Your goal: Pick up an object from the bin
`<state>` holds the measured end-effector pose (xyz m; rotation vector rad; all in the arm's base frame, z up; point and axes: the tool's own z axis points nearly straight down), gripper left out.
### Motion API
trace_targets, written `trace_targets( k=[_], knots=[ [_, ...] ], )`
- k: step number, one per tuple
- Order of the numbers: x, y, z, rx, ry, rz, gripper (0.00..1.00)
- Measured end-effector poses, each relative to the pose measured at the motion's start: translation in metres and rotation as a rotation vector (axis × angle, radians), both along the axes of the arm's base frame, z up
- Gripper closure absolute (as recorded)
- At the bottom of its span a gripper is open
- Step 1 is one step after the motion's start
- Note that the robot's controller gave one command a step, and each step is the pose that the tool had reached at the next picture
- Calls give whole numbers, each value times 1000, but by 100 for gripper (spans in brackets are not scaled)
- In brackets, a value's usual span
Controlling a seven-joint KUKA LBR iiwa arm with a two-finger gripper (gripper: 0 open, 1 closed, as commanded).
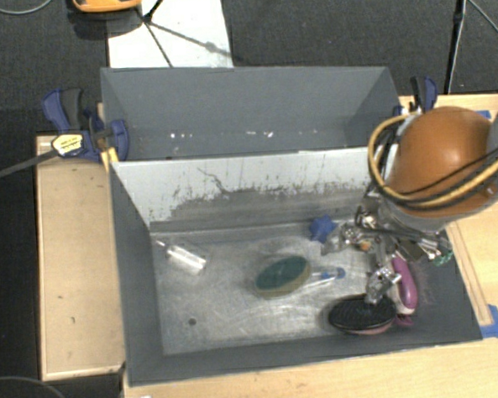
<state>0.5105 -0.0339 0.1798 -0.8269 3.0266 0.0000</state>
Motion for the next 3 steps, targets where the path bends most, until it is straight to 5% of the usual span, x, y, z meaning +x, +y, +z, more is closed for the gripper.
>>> trace_targets(
  k=[1,2,3],
  knots=[
    [1,3,-83,4,-16,11,0],
    [0,0,-86,0,-15,12,100],
    [7,0,49,-1,-7,-19,100]
  ],
)
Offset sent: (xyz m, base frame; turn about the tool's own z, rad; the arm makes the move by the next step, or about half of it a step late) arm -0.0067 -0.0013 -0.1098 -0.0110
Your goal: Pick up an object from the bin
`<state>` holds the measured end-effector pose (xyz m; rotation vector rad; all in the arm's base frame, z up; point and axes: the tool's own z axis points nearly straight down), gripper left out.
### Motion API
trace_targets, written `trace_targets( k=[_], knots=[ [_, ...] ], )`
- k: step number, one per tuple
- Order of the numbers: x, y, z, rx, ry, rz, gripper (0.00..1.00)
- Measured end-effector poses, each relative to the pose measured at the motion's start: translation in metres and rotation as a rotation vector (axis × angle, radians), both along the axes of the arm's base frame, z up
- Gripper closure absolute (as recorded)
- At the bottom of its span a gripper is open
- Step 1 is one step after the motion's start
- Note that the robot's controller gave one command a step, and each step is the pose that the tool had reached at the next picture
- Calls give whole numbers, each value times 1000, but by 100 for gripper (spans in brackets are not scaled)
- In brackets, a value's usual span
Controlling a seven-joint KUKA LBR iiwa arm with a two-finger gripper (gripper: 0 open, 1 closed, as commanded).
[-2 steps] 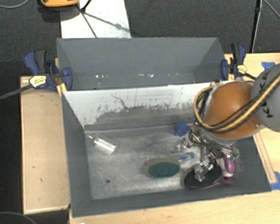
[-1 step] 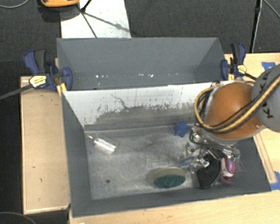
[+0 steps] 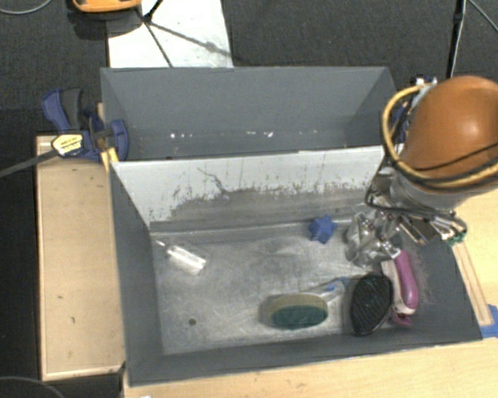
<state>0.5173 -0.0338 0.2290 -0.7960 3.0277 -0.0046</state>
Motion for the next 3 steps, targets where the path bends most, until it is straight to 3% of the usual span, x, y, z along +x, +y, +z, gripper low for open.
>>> trace_targets(
  k=[1,2,3],
  knots=[
    [22,6,-54,0,12,171,100],
    [-3,5,-16,1,8,28,100],
    [-3,5,-17,1,9,27,0]
  ],
)
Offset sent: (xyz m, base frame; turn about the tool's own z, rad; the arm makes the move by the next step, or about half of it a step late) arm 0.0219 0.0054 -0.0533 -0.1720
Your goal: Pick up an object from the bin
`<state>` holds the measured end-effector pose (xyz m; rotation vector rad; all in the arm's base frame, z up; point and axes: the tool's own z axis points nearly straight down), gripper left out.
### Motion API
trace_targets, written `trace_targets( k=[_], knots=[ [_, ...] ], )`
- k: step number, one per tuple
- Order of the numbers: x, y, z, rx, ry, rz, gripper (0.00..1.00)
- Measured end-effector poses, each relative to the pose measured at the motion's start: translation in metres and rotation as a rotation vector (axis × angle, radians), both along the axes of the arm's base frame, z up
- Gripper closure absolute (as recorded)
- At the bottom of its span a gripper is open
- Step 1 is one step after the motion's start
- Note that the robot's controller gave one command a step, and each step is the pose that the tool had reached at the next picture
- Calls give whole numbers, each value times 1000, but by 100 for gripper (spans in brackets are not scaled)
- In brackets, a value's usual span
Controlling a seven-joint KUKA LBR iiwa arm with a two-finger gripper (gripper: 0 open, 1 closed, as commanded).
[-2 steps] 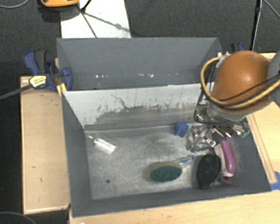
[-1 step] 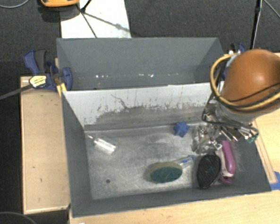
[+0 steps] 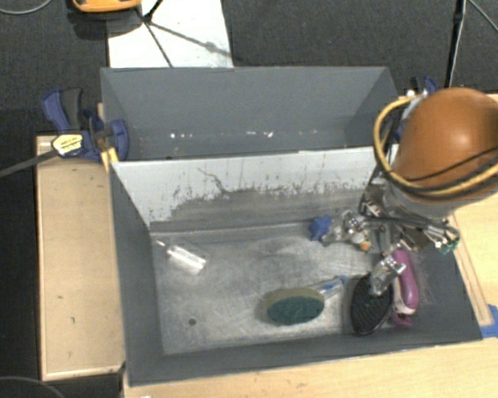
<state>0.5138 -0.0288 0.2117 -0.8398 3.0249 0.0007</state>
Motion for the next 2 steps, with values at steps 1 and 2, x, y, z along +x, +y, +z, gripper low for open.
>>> trace_targets(
  k=[1,2],
  knots=[
    [-18,-11,-140,2,-10,61,0],
    [-30,27,-137,-5,-25,267,0]
  ],
)
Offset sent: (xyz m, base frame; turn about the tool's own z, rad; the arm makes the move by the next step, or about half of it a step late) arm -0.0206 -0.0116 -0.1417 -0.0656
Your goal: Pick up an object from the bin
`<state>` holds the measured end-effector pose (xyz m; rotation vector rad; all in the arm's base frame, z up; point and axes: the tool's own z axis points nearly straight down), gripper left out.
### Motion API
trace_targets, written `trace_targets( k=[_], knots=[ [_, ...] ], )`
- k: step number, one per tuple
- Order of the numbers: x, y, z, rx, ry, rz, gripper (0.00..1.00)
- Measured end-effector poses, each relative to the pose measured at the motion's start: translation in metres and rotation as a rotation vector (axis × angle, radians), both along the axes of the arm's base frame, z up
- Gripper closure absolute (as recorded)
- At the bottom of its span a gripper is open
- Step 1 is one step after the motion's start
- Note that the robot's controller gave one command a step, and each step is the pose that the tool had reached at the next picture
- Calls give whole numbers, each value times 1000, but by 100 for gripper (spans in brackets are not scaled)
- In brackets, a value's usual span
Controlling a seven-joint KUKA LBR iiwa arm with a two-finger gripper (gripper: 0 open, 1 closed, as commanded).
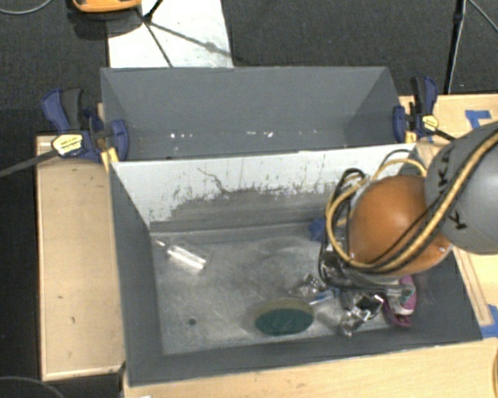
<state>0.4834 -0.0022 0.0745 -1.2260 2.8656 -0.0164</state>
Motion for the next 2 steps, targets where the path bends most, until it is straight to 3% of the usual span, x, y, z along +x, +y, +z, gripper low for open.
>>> trace_targets(
  k=[1,2],
  knots=[
    [-2,2,0,5,5,-2,100],
    [13,-13,132,-2,16,88,100]
  ],
)
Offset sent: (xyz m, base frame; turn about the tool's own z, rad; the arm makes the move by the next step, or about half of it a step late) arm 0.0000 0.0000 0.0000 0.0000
